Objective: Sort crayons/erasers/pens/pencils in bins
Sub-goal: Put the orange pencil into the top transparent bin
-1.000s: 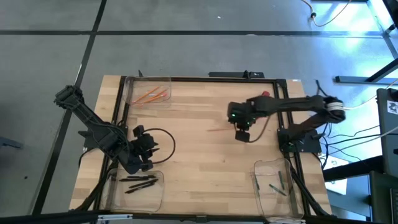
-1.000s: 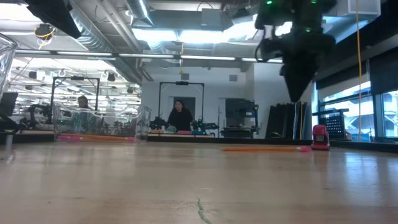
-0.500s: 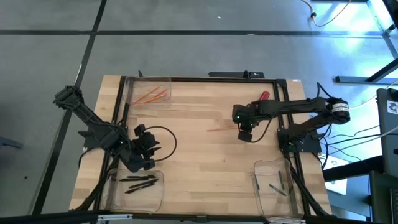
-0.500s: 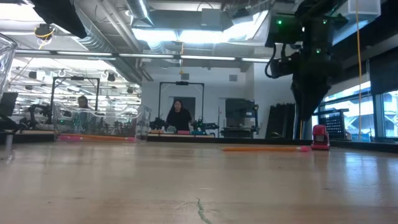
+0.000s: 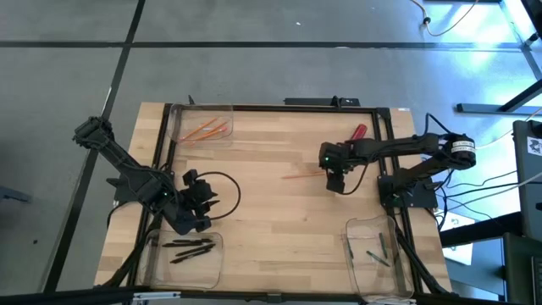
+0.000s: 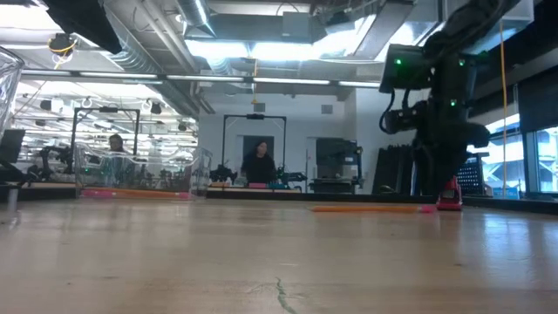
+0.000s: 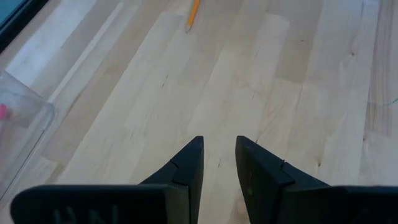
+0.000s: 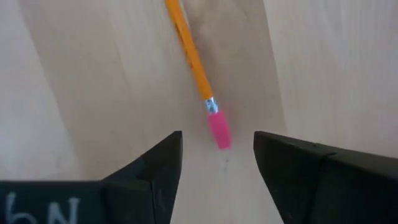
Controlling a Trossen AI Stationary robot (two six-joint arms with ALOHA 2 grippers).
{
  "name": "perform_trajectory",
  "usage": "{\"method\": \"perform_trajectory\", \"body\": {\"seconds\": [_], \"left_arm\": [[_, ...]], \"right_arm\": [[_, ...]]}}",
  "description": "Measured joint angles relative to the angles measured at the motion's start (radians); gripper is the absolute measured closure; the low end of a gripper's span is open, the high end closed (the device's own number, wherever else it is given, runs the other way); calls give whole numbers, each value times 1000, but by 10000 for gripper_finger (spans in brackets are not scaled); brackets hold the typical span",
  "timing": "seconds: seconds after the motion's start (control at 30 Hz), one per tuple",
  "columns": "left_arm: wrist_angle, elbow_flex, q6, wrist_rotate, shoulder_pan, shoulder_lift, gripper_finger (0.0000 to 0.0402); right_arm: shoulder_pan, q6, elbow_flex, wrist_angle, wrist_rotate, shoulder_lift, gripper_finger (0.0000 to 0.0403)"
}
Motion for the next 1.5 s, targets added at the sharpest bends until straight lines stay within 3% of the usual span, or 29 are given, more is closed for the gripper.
{"method": "perform_trajectory", "body": {"seconds": [0.5,0.83,0.97,1.27,1.5], "left_arm": [[0,0,0,0,0,0,316],[-1,0,0,0,0,0,316],[-1,0,0,0,0,0,316],[-1,0,0,0,0,0,316],[-1,0,0,0,0,0,316]], "right_arm": [[-69,-77,-34,91,-37,10,202],[-69,-80,-30,96,-57,121,205],[-68,-80,-28,92,-56,135,238],[-68,-55,-30,111,-51,138,378],[-68,-10,-31,118,-61,138,375]]}}
